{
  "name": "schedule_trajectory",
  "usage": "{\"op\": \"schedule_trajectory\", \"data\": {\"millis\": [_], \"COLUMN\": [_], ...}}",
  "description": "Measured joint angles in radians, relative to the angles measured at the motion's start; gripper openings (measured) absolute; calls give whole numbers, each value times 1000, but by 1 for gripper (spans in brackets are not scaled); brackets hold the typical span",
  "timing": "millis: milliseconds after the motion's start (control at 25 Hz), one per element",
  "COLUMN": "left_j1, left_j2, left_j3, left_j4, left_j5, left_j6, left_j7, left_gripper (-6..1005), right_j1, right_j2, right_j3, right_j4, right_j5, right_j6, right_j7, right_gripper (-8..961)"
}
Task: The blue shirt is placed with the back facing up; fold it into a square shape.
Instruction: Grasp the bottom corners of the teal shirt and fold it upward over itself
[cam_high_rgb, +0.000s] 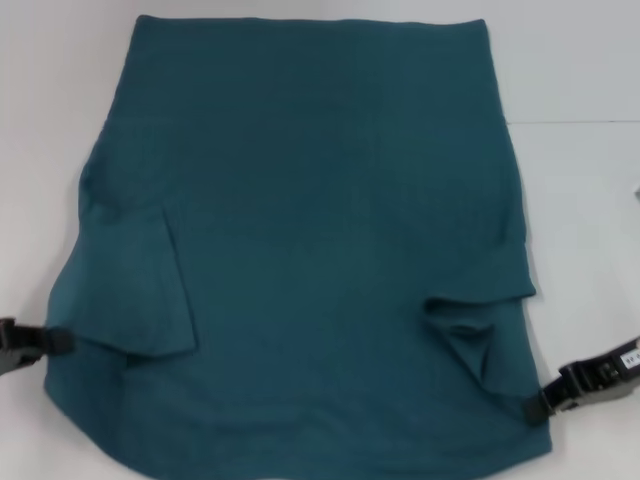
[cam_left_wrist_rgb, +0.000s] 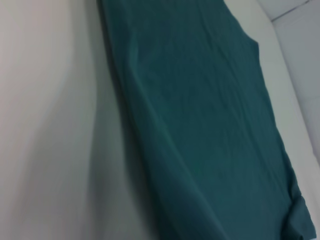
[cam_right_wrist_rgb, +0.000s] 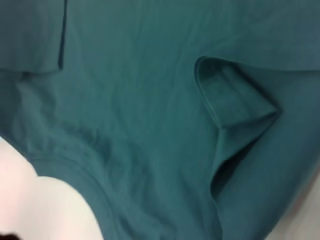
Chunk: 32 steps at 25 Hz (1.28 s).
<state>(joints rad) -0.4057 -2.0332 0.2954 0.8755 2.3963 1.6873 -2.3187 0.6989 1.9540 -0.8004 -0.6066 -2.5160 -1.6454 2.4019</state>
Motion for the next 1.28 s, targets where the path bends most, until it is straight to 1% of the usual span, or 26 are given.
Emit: {"op": "schedule_trajectory", "data": {"millis": [160,320,400,480,600,680,720,760,920,1080,1240,1280], "left_j1": [38,66,69,57,1,-48,-66,-103,-194,-271,-325,-335], "left_j2": [-2,-3,-3,-1,13,25,30,34,42,54,64,66], "left_j3": [3,4,5,6,11,25,34,51,126,194,215,216], "left_j4": [52,84,93,86,36,-16,-35,-69,-121,-142,-166,-171], "left_j5": [11,34,49,52,56,56,56,57,62,64,66,66], "left_j6": [64,135,157,149,95,34,7,-45,-201,-319,-427,-452], "left_j7": [2,4,6,4,-23,-59,-75,-101,-176,-232,-261,-263], "left_gripper": [23,23,23,23,22,21,21,21,22,23,23,23], "right_j1": [-34,-59,-66,-66,-47,-33,-30,-28,-16,13,39,49], "right_j2": [0,1,1,0,-5,-4,-1,1,5,11,15,16], "right_j3": [1,4,18,56,165,252,278,292,292,281,264,252], "right_j4": [-38,-42,-42,-42,-33,-27,-26,-26,-26,-26,-26,-26], "right_j5": [1,3,3,4,5,23,42,67,167,176,175,173], "right_j6": [-68,-115,-118,-107,-62,-5,16,40,153,269,374,440], "right_j7": [-5,-24,-34,-46,-43,-22,-16,-13,-11,-7,-5,-4], "right_gripper": [44,44,44,44,44,44,44,43,43,43,43,43]}}
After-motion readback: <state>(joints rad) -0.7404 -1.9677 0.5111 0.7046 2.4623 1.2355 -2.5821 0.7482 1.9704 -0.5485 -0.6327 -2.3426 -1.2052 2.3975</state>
